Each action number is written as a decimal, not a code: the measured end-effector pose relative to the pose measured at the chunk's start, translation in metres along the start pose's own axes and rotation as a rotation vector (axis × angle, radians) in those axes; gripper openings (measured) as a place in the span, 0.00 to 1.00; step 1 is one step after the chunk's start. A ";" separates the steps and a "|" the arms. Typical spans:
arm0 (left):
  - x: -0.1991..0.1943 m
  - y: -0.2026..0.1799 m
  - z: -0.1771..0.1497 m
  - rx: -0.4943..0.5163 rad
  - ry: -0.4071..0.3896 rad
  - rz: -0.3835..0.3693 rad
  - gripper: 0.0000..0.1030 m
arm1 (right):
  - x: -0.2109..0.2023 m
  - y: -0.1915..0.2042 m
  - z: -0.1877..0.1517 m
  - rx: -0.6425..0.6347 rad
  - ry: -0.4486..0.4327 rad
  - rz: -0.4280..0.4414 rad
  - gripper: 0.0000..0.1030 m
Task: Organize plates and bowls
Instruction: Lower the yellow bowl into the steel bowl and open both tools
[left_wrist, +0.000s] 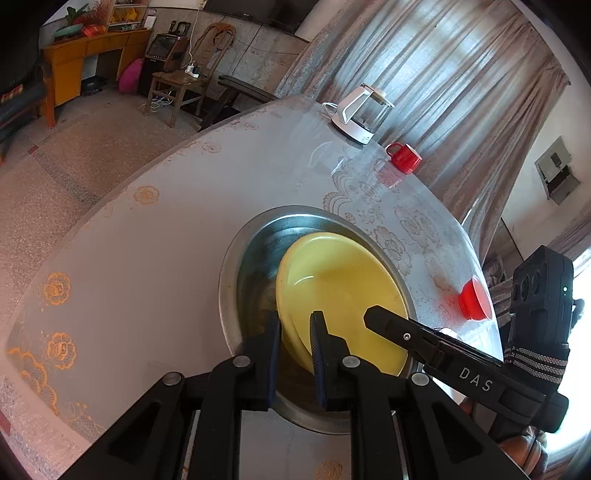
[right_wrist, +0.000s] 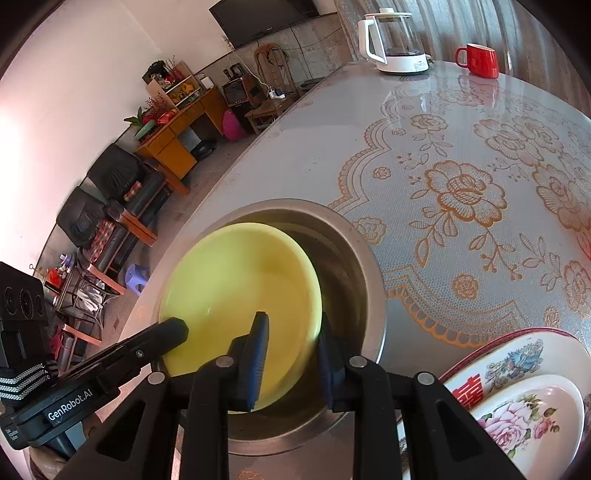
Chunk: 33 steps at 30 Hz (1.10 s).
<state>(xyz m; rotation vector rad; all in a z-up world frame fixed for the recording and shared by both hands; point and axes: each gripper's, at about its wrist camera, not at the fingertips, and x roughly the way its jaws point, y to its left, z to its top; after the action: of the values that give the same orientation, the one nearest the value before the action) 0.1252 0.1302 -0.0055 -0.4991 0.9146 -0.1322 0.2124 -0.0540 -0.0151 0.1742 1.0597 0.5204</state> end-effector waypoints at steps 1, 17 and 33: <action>0.000 0.000 0.000 0.003 -0.002 0.004 0.16 | 0.000 0.001 0.000 -0.003 -0.004 -0.005 0.24; -0.001 -0.005 0.000 0.031 -0.058 0.037 0.35 | -0.005 0.009 -0.005 -0.053 -0.044 -0.037 0.36; -0.006 -0.009 0.000 0.044 -0.093 0.087 0.41 | -0.032 -0.010 -0.003 0.028 -0.138 -0.003 0.39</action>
<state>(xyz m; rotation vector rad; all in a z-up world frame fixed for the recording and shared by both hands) 0.1225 0.1243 0.0027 -0.4207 0.8388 -0.0496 0.2009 -0.0781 0.0045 0.2302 0.9332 0.4845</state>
